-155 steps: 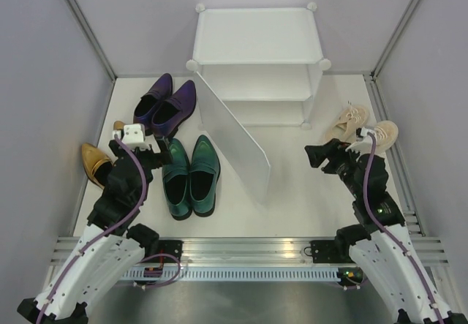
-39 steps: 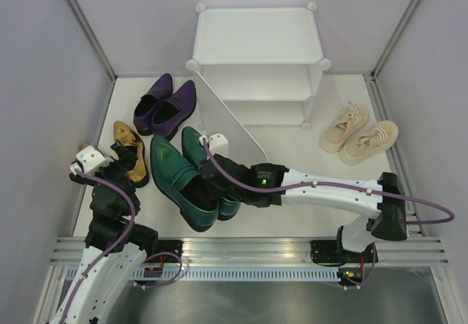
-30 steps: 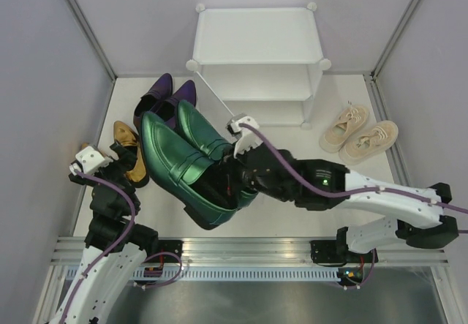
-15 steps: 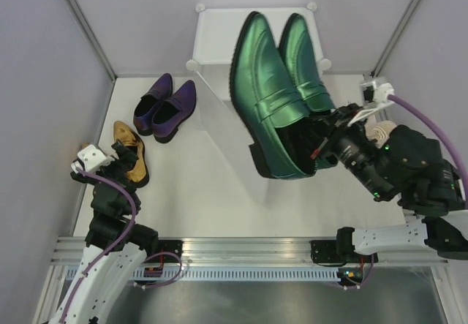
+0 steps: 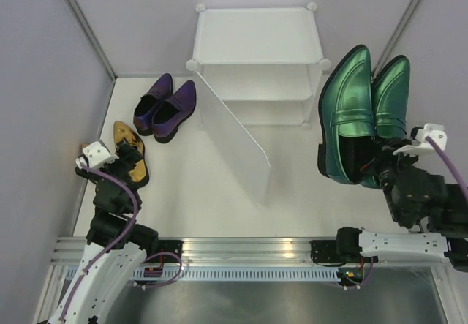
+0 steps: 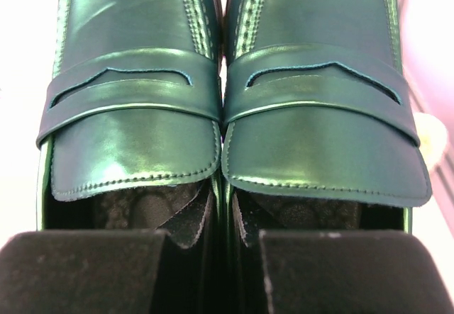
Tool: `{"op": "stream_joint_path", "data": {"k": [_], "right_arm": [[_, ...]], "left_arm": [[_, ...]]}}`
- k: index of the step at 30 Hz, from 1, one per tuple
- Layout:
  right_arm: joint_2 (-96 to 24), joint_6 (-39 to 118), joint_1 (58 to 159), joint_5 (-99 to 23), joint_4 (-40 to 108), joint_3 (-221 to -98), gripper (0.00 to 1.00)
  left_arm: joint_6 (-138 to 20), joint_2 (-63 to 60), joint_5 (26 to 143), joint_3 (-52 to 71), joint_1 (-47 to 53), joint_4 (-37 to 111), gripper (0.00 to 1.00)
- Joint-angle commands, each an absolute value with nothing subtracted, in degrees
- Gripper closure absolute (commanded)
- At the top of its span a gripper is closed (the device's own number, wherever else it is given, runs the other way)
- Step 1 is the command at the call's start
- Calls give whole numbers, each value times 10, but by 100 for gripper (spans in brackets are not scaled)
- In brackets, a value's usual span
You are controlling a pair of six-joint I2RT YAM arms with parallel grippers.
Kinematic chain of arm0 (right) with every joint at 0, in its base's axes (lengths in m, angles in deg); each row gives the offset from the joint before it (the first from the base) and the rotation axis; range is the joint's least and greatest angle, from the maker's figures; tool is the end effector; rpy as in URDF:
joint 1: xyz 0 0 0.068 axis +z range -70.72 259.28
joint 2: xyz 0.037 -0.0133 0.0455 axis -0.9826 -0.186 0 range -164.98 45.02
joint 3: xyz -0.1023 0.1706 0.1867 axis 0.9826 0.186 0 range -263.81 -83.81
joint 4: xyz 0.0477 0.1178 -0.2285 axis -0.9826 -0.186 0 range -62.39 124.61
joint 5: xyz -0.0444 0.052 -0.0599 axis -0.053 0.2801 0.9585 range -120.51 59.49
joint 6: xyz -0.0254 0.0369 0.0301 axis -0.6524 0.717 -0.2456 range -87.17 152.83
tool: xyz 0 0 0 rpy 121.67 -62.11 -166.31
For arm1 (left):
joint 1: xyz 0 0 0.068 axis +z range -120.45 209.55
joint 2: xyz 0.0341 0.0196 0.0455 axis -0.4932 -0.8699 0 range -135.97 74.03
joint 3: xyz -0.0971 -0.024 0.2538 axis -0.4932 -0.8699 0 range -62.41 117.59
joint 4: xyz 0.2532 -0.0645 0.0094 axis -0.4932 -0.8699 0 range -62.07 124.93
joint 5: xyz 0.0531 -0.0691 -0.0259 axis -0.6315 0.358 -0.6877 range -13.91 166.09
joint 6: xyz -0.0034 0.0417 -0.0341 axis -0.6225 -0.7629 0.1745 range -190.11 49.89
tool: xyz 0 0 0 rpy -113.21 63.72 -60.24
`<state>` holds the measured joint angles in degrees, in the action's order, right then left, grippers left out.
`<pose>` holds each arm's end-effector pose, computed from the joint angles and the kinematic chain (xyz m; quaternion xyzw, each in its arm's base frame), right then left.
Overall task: Place and organize the shoes in the shoe cabinet
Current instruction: Adjust the shoe cabinet at the center of the board.
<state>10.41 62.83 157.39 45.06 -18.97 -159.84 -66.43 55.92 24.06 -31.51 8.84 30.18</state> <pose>0.0395 0.0199 0.4530 0.1008 0.7184 0.1222 0.6774 0.0939 -0.0055 0.3216 -0.2402 0.6319 0.1379 0.7239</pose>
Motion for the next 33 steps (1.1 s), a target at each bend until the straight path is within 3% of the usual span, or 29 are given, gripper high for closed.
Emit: {"op": "stream_joint_path", "data": {"k": [1, 8, 17, 26, 33], "right_arm": [[78, 761, 1579, 489, -250, -1575, 99], [54, 794, 1578, 446, -214, -1482, 99], [22, 602, 1579, 92, 109, -1374, 99], [50, 638, 1577, 185, 66, -1346, 100], [-87, 616, 1569, 129, 177, -1329, 99]], "left_arm": [[-644, 552, 261, -299, 89, 291, 7], [-641, 550, 270, -298, 89, 288, 7], [-640, 546, 278, -299, 87, 284, 7], [-639, 544, 290, -296, 85, 284, 7], [-640, 543, 290, -296, 85, 283, 7]]}}
